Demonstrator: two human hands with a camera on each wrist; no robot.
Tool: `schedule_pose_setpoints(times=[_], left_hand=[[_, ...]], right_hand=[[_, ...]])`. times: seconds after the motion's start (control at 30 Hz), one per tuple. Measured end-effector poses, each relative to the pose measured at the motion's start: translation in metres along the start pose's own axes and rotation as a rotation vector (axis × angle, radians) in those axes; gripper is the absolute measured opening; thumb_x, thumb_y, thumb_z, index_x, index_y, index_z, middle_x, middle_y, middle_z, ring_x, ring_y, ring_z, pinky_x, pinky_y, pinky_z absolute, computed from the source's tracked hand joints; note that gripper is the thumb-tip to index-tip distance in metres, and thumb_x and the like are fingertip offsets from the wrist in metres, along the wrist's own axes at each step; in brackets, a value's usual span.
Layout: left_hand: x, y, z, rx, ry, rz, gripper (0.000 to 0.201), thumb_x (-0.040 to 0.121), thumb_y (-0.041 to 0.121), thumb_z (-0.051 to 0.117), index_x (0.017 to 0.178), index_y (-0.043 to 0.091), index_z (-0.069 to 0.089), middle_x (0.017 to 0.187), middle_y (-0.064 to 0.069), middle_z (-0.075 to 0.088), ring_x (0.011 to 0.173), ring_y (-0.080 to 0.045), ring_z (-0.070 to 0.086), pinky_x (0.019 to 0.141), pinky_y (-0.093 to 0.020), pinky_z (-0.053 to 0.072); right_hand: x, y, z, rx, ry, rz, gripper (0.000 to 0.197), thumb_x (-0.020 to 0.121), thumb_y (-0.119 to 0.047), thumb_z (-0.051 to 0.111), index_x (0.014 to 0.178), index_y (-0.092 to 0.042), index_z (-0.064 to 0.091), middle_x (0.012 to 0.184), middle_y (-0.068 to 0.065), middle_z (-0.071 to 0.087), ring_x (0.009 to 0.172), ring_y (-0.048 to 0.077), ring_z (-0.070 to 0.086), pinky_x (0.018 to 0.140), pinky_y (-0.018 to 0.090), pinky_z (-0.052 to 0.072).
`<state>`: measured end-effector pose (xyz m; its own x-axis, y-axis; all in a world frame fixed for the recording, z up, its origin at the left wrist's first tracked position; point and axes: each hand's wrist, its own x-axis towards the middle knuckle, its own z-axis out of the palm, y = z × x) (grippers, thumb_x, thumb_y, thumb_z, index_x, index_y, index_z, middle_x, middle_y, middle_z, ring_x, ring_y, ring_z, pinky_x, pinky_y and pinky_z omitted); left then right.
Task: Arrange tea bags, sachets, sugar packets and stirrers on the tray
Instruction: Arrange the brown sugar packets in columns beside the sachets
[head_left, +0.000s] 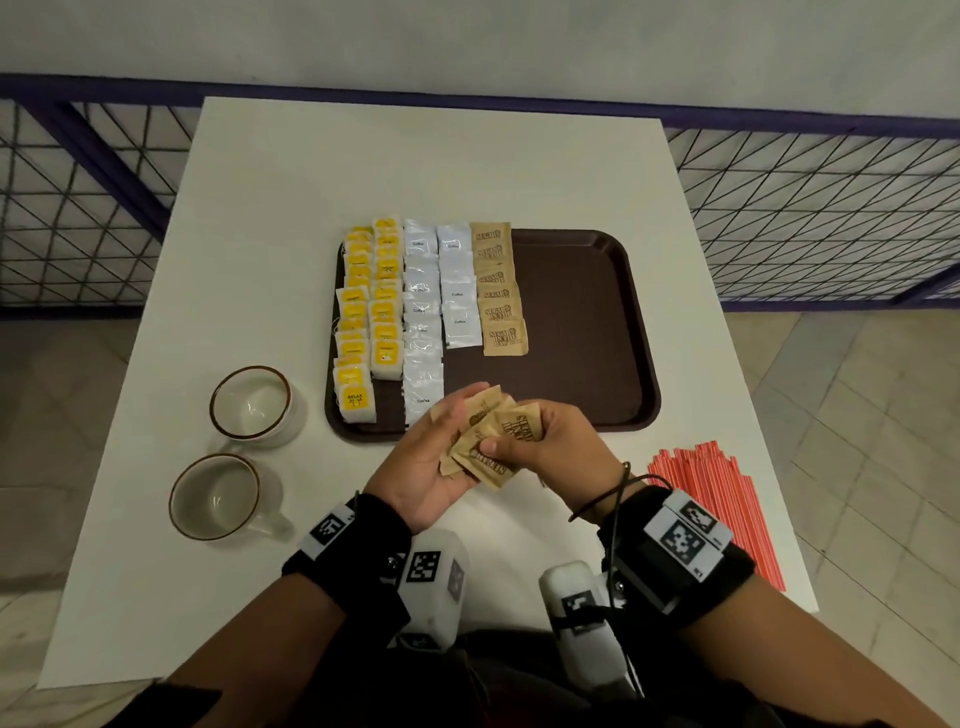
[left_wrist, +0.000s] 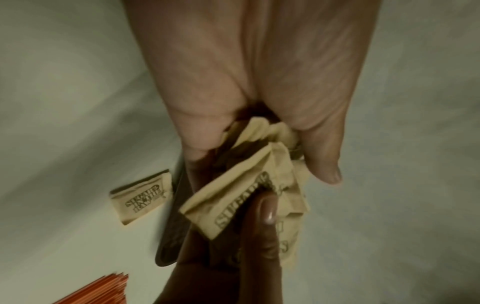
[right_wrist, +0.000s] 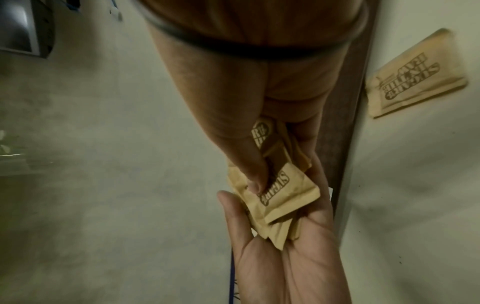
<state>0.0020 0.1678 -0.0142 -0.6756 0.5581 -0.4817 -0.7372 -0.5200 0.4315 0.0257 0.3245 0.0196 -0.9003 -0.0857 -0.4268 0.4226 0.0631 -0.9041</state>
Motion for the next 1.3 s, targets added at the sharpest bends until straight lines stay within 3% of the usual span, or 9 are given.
schedule_pose_setpoints(times=[0.2,0.33,0.53,0.7,0.87,0.97,1.1,1.17,1.3], left_hand=[[0.002,0.009,-0.005,-0.003,0.035,0.057,0.068,0.055,0.037,0.087,0.115,0.019,0.060,0.113,-0.014,0.067,0.101,-0.028,0.066,0.078,-0.046,0.055],[0.001,0.012,0.002,0.073,0.126,0.140,0.034,0.081,0.014,0.060,0.115,0.014,0.058,0.108,-0.016,0.068,0.096,-0.029,0.068,0.075,-0.041,0.057],[0.002,0.020,0.008,0.374,0.163,0.188,0.021,0.090,-0.002,0.050,0.102,0.013,0.061,0.091,-0.009,0.071,0.080,-0.023,0.070,0.065,-0.035,0.058],[0.005,0.028,0.017,0.516,0.066,0.191,0.022,0.090,-0.002,0.052,0.104,0.011,0.062,0.097,-0.010,0.070,0.084,-0.025,0.069,0.068,-0.036,0.058],[0.010,0.034,0.015,0.191,0.057,0.143,0.028,0.084,0.020,0.052,0.111,0.017,0.060,0.103,-0.014,0.069,0.090,-0.028,0.068,0.074,-0.040,0.058],[0.014,0.031,0.015,0.113,0.060,0.118,0.029,0.084,0.030,0.050,0.110,0.021,0.061,0.108,-0.012,0.067,0.091,-0.025,0.068,0.075,-0.039,0.058],[0.015,0.024,0.019,0.030,0.002,0.123,0.056,0.073,0.051,0.066,0.117,0.019,0.058,0.122,-0.016,0.061,0.108,-0.027,0.063,0.086,-0.043,0.054],[0.016,0.019,0.020,-0.008,-0.043,0.157,0.062,0.069,0.037,0.079,0.122,0.015,0.055,0.127,-0.019,0.058,0.116,-0.032,0.057,0.089,-0.043,0.052],[0.018,0.016,0.018,-0.045,-0.011,0.212,0.039,0.086,0.006,0.054,0.124,0.016,0.053,0.112,-0.015,0.065,0.105,-0.029,0.063,0.081,-0.043,0.056]], right_hand=[[0.006,-0.003,-0.003,0.123,0.040,0.032,0.018,0.078,0.003,0.068,0.095,0.004,0.065,0.095,0.018,0.071,0.083,0.024,0.069,0.073,0.027,0.058],[0.005,-0.005,-0.012,0.181,0.008,0.058,0.020,0.077,0.004,0.067,0.098,0.005,0.065,0.099,0.022,0.070,0.091,0.031,0.068,0.084,0.037,0.056],[0.012,-0.026,-0.039,-0.189,-0.027,-0.106,0.033,0.078,-0.005,0.072,0.110,-0.010,0.066,0.103,0.006,0.071,0.087,0.017,0.070,0.074,0.026,0.057],[0.025,-0.047,-0.043,-0.733,-0.126,-0.238,0.020,0.076,-0.016,0.075,0.095,-0.014,0.068,0.091,-0.003,0.067,0.081,0.010,0.064,0.075,0.029,0.053],[0.025,-0.041,-0.049,-0.078,-0.046,0.023,0.017,0.076,-0.007,0.072,0.093,-0.007,0.068,0.093,0.013,0.073,0.087,0.027,0.071,0.080,0.045,0.058],[0.020,-0.031,-0.041,0.270,-0.065,0.086,0.026,0.072,-0.008,0.068,0.096,0.001,0.068,0.096,0.019,0.072,0.086,0.028,0.070,0.075,0.038,0.059],[0.019,-0.022,-0.022,0.325,-0.023,0.088,0.027,0.072,-0.007,0.069,0.096,0.002,0.067,0.097,0.018,0.071,0.086,0.025,0.069,0.078,0.032,0.058],[0.020,-0.020,-0.013,0.322,0.006,0.072,0.024,0.079,-0.002,0.065,0.102,0.005,0.063,0.096,0.016,0.071,0.084,0.022,0.069,0.073,0.028,0.057],[0.020,-0.021,-0.005,0.466,0.004,0.122,0.029,0.087,-0.003,0.056,0.115,0.004,0.053,0.098,0.014,0.068,0.084,0.019,0.069,0.070,0.028,0.058]])
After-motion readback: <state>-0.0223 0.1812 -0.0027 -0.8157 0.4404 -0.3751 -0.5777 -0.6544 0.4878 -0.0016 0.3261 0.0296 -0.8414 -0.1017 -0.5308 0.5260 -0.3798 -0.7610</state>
